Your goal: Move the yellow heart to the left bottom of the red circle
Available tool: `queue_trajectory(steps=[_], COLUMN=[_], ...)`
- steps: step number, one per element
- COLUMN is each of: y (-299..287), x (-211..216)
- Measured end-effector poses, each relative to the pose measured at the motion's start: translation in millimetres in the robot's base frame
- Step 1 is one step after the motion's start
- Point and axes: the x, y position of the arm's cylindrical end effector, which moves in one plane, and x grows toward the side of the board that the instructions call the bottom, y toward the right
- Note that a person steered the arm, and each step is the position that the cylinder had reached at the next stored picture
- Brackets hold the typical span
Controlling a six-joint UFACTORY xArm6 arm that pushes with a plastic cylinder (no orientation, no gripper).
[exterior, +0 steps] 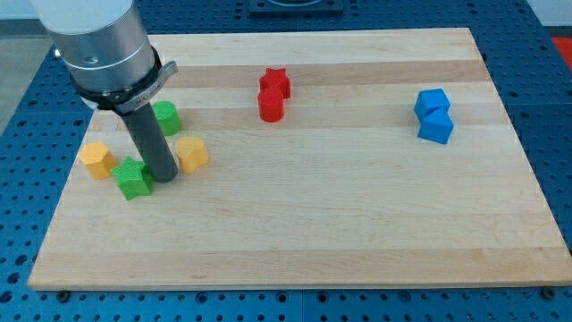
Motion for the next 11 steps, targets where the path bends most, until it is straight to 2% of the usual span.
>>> queue_trajectory(steps=[3,5,8,10,11], y=[47.0,55.2,47.8,116.5,106.7], x=[-26.0,-51.6,-58.1,-58.1,-58.1])
